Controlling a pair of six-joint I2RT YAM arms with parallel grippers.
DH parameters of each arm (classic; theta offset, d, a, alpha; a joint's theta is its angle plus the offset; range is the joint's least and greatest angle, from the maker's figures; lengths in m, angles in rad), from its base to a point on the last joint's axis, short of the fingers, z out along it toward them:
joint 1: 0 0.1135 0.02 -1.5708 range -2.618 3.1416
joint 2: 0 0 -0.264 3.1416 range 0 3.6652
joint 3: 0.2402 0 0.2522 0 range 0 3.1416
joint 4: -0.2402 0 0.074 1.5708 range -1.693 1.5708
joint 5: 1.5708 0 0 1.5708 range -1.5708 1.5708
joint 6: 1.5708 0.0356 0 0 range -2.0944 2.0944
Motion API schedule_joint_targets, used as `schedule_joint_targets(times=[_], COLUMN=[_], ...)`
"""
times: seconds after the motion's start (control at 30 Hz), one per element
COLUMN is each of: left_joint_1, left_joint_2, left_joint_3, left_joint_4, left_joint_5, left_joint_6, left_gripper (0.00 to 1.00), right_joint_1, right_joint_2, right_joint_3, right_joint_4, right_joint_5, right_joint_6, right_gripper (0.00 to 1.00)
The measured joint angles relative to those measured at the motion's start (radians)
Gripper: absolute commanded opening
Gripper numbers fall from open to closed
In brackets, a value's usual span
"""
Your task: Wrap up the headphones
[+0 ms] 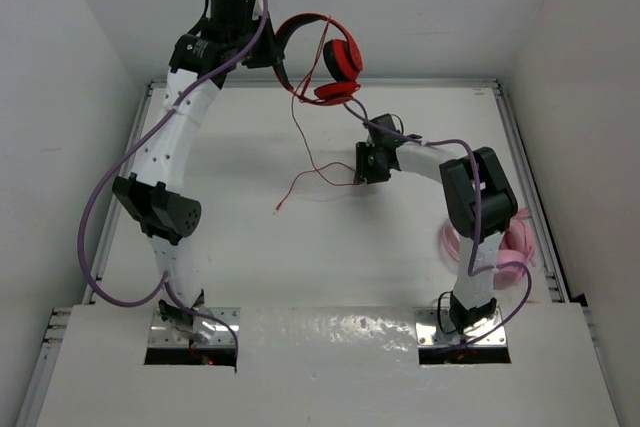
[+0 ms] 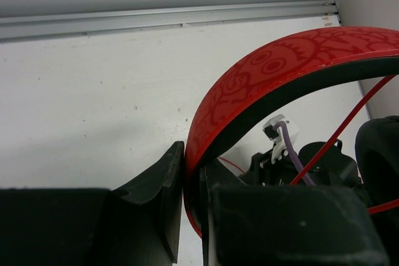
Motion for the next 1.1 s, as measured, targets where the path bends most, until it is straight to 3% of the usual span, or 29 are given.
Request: schedule_joint_targets(times=[0.1, 0.43, 0.67, 0.83, 1.1], left_joint_1=[0.000, -0.019, -0.087, -0.124, -0.177], left_joint_2=[-0.005, -0.032, -0.059, -0.059, -0.058], left_joint_3=[-0.011, -0.067, -0.196, -0.259, -0.391], left_joint_4=[-0.008, -0.008, -0.019, -0.034, -0.002], left_joint_5=[0.011, 0.032, 0.100, 0.216, 0.078], left_joint_6=[0.003, 0.044, 0.145, 0.216, 0.416], left_gripper=[0.00, 0.00, 0.00, 0.00, 0.00], right_joint_1=[-0.003, -0.079, -0.285, -0.373, -0.407], right_joint_2=[-0.005, 0.025, 0.097, 0.065, -0.023], right_joint_3=[-0.019, -0.008, 0.368, 0.451, 0.426], right_joint_4=[0.001, 0.108, 0.204, 0.309, 0.320], right_joint_5=[-0.001, -0.127, -0.040, 0.061, 0.076], right_joint_6=[0.037, 0.251, 0.379, 0.423, 0.445], right_gripper=[0.00, 0.00, 0.00, 0.00, 0.00])
